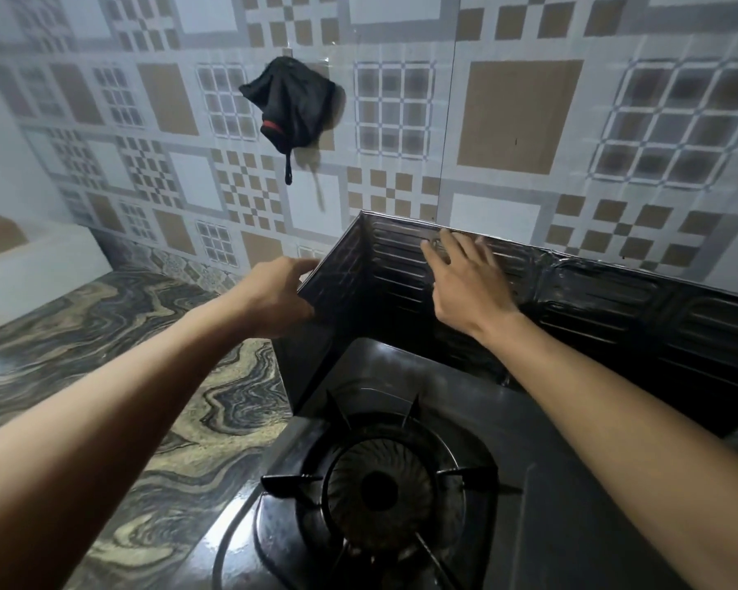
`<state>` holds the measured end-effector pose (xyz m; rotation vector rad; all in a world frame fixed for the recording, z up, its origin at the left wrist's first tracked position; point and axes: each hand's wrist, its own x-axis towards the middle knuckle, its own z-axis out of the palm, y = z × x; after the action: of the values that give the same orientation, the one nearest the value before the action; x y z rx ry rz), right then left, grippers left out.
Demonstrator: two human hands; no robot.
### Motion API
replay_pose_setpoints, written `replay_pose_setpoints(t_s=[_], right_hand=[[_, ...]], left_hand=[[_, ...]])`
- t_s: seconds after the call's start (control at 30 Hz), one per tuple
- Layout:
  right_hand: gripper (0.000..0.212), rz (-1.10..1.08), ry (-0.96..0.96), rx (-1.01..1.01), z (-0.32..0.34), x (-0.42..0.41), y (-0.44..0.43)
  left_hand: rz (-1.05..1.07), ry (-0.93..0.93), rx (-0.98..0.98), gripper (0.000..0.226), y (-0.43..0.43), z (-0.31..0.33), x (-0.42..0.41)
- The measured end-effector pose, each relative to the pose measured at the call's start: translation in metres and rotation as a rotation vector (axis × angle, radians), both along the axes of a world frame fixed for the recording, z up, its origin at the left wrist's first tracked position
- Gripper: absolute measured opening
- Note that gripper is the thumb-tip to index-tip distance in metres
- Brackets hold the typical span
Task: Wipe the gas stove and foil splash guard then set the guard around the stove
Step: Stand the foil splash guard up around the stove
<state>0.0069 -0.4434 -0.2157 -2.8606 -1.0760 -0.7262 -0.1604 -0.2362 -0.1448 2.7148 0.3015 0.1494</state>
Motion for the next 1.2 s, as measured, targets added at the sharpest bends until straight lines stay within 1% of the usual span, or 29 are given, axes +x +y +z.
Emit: replay_pose_setpoints(t_s=[0.13, 0.23, 0.33, 0.5, 0.6, 0.77, 0.83, 0.9, 0.93, 1.0, 1.07, 1.1, 1.13, 1.2], right_hand=[[0.074, -0.010, -0.042, -0.096, -0.013, 0.008, -0.024], [0.071, 0.016, -0.069, -0.163, -0.014, 0.013, -0.041], [0.067, 0.061, -0.043, -0.182, -0.009, 0.015, -0.047], [0.065, 0.081, -0.038, -0.141, -0.008, 0.014, -0.047], [0.065, 0.080, -0.050, -0.126, -0.007, 0.015, -0.046], [0.070, -0.003, -0.094, -0.181, -0.011, 0.015, -0.042], [0.068, -0.019, -0.109, -0.156, -0.012, 0.011, -0.035], [0.067, 0.013, -0.126, -0.104, -0.010, 0.006, -0.021], [0.069, 0.048, -0.130, -0.079, -0.008, 0.005, -0.013], [0.080, 0.155, -0.100, -0.026, -0.003, 0.003, 0.008], [0.095, 0.268, -0.031, -0.011, 0.005, 0.002, 0.031], [0.102, 0.308, 0.005, -0.018, 0.010, 0.002, 0.044], [0.107, 0.334, 0.036, -0.023, 0.015, 0.003, 0.056], [0.113, 0.352, 0.080, -0.035, 0.022, 0.006, 0.078]], left_hand=[[-0.016, 0.007, -0.003, 0.065, 0.004, -0.001, 0.001], [-0.018, 0.006, -0.013, 0.067, 0.008, -0.004, 0.007], [-0.006, -0.013, 0.018, 0.063, 0.011, -0.009, 0.014], [0.043, -0.060, 0.055, 0.057, 0.021, -0.016, 0.016], [0.071, -0.097, 0.062, 0.060, 0.024, -0.016, 0.015], [0.067, -0.102, 0.098, 0.067, 0.023, -0.015, 0.012], [0.062, -0.106, 0.095, 0.068, 0.021, -0.015, 0.010], [0.049, -0.120, 0.070, 0.064, 0.020, -0.018, 0.010], [0.046, -0.126, 0.058, 0.063, 0.021, -0.019, 0.009], [0.056, -0.120, 0.009, 0.068, 0.020, -0.019, 0.008], [0.058, -0.070, -0.062, 0.075, 0.021, -0.018, 0.005], [0.045, -0.022, -0.064, 0.076, 0.021, -0.017, 0.004], [0.014, 0.031, -0.044, 0.071, 0.022, -0.017, 0.003], [-0.033, 0.095, 0.002, 0.053, 0.023, -0.018, 0.002]])
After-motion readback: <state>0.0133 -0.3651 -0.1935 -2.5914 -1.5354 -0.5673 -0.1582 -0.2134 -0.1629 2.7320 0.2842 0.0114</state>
